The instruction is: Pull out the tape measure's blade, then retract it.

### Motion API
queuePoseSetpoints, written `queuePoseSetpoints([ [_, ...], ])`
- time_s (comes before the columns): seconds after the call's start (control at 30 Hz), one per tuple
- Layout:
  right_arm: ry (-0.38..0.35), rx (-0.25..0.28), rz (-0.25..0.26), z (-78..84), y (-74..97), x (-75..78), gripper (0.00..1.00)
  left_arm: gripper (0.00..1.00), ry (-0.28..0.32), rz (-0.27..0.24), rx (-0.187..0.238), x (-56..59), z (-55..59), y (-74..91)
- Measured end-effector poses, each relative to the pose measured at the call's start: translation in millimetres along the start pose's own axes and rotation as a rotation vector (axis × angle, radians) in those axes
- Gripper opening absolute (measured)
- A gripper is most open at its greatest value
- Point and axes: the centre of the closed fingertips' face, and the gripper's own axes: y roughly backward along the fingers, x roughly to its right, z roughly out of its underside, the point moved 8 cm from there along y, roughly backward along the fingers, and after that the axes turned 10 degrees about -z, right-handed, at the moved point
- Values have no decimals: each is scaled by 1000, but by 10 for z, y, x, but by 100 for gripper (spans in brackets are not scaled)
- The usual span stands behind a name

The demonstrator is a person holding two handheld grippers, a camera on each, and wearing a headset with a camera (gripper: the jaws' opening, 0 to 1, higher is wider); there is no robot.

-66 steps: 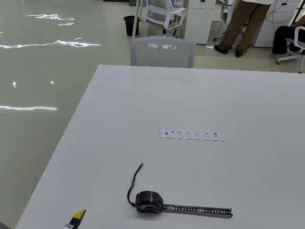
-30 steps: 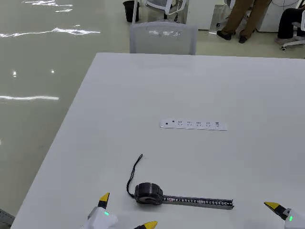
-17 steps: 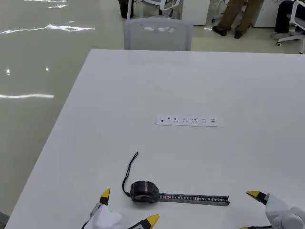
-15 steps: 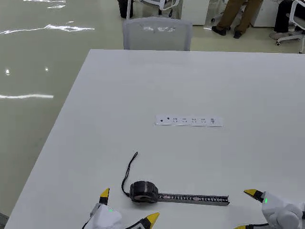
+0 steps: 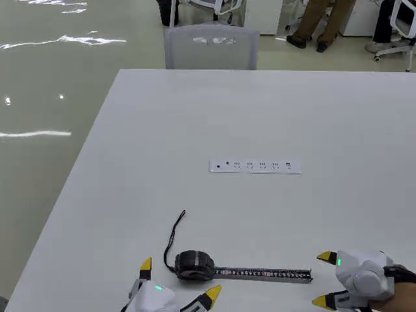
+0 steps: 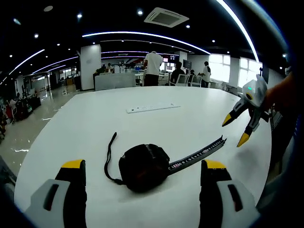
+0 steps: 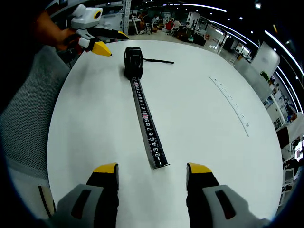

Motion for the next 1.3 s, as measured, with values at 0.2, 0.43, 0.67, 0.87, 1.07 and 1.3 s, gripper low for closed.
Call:
queuePoseSetpoints([
  [0.2, 56, -58, -56, 0, -138, 41, 52, 99, 4, -16, -9, 4, 32, -37],
  [0.43, 53, -80, -64, 11, -171, 166, 47, 99, 7, -35, -5, 19, 21, -55],
  [0.67, 27, -84, -72, 21, -213, 229, 45, 99, 27, -47, -1, 143, -13, -177],
  [0.87, 11, -104, -115, 36, -266, 211, 39, 99, 46, -56, -8, 210, 0, -215],
  [1.07, 18, -115, -124, 6, -238, 197, 31, 99, 48, -53, -18, 201, 65, -222],
  [1.3, 5, -123, -172, -5, -243, 177, 22, 99, 46, -60, -13, 170, 93, -232],
])
